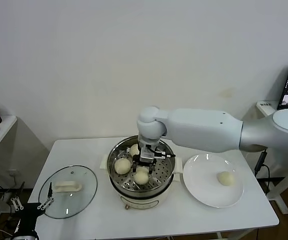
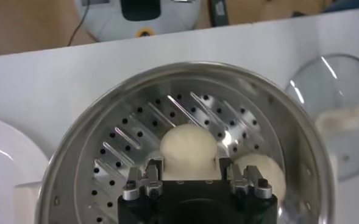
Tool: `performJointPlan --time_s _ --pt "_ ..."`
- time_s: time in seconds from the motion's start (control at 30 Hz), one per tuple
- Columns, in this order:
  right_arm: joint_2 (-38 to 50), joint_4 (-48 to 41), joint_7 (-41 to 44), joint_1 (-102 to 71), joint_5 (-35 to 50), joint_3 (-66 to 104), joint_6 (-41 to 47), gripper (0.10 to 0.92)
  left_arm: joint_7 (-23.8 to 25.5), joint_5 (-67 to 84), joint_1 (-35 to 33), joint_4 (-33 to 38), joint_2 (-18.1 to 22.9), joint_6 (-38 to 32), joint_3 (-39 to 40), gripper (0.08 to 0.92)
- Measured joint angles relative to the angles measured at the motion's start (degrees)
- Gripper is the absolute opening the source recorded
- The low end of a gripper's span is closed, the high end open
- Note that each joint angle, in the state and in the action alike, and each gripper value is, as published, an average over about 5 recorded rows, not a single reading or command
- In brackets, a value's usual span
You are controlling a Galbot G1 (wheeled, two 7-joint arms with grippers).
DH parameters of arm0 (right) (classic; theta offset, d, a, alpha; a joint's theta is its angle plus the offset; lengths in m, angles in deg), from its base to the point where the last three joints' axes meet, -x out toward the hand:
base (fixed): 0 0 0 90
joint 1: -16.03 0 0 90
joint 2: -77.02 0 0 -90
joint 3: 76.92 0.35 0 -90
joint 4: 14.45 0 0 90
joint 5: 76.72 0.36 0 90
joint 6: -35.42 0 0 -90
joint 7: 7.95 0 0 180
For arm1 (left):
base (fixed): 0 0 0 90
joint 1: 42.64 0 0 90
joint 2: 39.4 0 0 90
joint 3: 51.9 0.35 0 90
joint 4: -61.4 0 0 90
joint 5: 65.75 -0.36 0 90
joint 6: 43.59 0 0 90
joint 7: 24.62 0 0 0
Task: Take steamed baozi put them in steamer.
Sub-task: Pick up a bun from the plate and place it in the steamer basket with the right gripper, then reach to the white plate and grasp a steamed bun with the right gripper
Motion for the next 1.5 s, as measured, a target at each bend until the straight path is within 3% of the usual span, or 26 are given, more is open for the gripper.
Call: performJointPlan --time_s 0.37,0.57,0.93,1.23,1.5 --pt "1.6 -0.9 0.8 1.3 -0.3 1.7 -1.7 0.811 0.0 0.2 0.5 -0.1 -0.1 0.2 0.1 0.823" --pt "5.9 -0.7 1.9 3.5 2.7 4.4 2.6 0.823 0.1 0.3 1.1 -0.1 -0.5 0.4 0.1 0.823" --pt "22.6 3.5 2.4 2.9 8.5 9.1 22.8 0.823 0.2 0.1 1.7 -0.3 -1.6 0.5 0.8 0.823" --pt "35.7 3.6 3.0 -6.1 2.7 15.7 30.2 0.823 0.2 -0.4 1.9 -0.7 -1.7 0.4 1.6 0.823" --pt "40.1 0.1 2.9 -19.8 -4.6 26.4 30.5 0.823 0.2 -1.2 1.5 -0.6 -1.1 0.5 1.8 0.823"
